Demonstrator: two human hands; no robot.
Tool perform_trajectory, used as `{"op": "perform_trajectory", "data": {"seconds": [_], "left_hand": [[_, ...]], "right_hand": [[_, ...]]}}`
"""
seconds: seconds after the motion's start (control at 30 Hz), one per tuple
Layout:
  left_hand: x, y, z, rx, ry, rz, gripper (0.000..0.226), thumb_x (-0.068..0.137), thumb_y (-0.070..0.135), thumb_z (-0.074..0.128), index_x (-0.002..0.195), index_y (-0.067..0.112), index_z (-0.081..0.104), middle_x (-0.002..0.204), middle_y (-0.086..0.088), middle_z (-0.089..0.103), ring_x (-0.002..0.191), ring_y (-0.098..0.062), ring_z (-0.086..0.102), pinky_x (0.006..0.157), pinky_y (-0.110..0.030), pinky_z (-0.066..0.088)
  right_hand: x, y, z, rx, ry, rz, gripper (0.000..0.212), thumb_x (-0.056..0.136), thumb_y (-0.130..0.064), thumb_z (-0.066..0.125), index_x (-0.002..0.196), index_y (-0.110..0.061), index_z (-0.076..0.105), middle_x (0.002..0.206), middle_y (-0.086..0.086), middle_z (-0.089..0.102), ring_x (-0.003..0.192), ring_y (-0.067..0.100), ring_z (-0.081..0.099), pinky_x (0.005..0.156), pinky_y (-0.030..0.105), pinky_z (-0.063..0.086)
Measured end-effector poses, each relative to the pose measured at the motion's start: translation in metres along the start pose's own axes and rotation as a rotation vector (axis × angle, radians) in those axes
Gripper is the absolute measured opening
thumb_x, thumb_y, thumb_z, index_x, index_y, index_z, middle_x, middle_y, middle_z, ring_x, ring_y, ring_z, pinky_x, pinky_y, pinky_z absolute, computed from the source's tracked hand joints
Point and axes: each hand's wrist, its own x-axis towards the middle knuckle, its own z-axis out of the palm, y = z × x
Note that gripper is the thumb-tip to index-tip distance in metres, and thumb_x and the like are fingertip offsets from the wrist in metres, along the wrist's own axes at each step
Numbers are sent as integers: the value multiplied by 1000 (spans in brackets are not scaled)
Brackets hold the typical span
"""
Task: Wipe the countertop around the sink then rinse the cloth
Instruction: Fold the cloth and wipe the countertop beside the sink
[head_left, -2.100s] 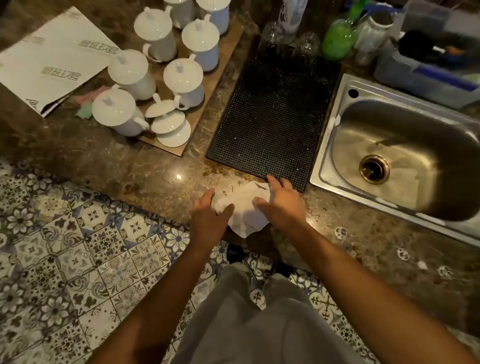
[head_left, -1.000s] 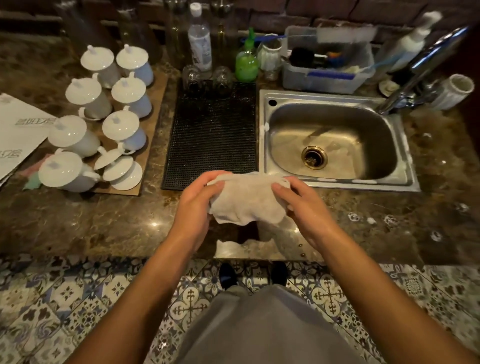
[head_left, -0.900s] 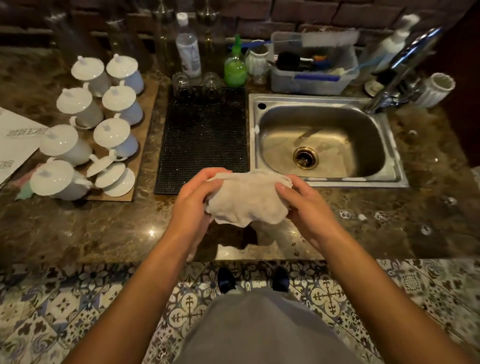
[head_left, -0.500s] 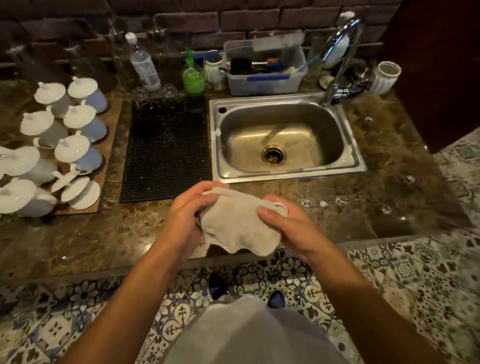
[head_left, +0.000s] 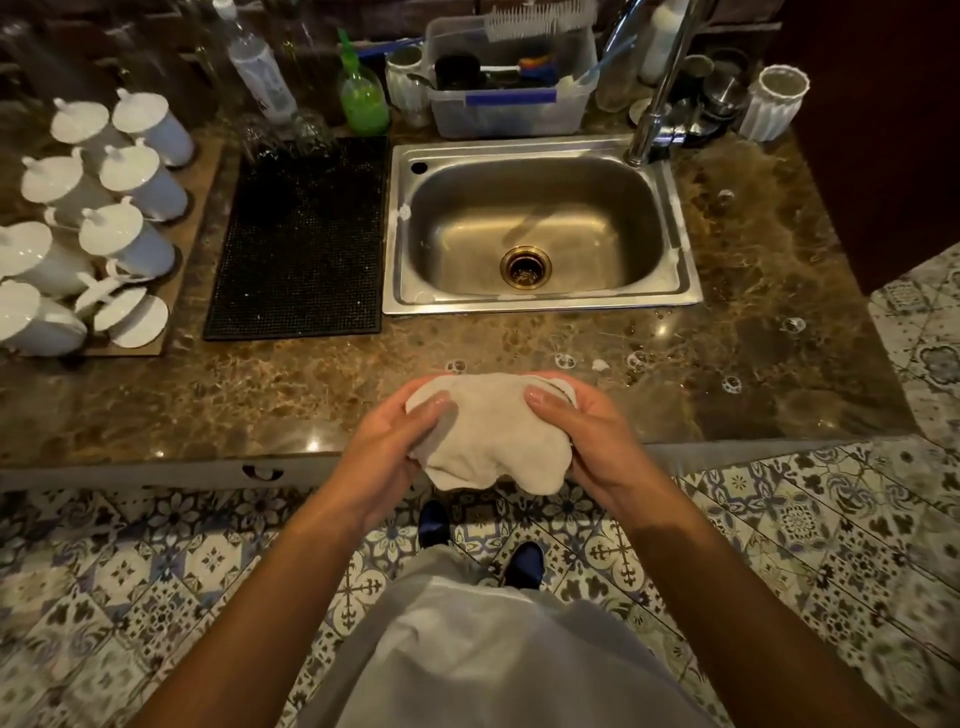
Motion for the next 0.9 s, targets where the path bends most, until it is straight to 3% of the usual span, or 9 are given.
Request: {"op": "perform_trajectory", "data": {"seconds": [0.13,0.23,0.33,0.43,0.53,0.6,0.73,0.83,0.9], "left_hand": [[6,-11,-2,22,-50,-41,55,81,15,75,134,14,63,126,-11,75,114,-24,72,90,-35,63],[18,-9,-11,7,-22,-17,55,79,10,75,133,9,63,125,-15,74,110,-26,73,89,-35,63],[31,-1,-22,93,-30,20,50,79,11,75,128,7,65,118,-14,75,103,-24,73,82,-32,63],[45,8,-30,187,-68,7,45,80,15,74,125,11,67,114,-10,77,102,-23,73,85,-34,63],[60,15,-35,171,-124,-38,39,81,14,74,119,16,70,108,-6,79,100,-22,74,84,-35,63],[74,24,-42,171,-118,-68,33,85,12,73,117,19,71,107,-5,80,99,-23,75,82,-36,64],[104,37,-64,442,-66,-15,28,91,16,75,116,27,71,105,1,78,99,-16,75,78,-33,63],[131,29,-83,571,17,75,30,89,16,79,114,28,70,107,1,75,100,-18,73,82,-34,63],[153,18,-98,657,80,116,31,88,16,80,114,28,68,109,-1,74,104,-25,72,87,-38,62]], "right_hand": [[7,5,-2,40,-30,62,23,83,-19,70,105,-15,76,111,14,76,104,26,72,90,40,60],[18,6,-3,47,0,114,26,85,-21,70,109,-14,75,116,16,75,108,28,71,93,43,59],[29,8,0,-262,81,105,12,92,-24,71,102,-18,77,105,8,78,97,23,74,79,34,62],[46,7,7,-592,147,4,18,93,-33,73,98,-16,72,94,-1,74,84,15,70,66,26,58],[64,6,14,-679,-12,28,36,87,-51,71,119,-36,65,107,-6,68,98,12,69,79,30,59],[78,8,20,-753,-92,86,46,90,-47,70,134,-43,57,117,-8,66,105,12,67,84,27,58],[101,20,32,-1025,-45,-32,25,99,-36,63,122,-27,68,106,-4,71,86,4,66,65,13,48],[120,35,37,-1095,33,-109,24,99,-34,62,116,-20,70,96,0,72,79,16,67,64,29,53],[138,48,44,-1103,61,-128,30,94,-40,59,115,-20,69,94,-3,70,80,18,65,68,31,51]]}}
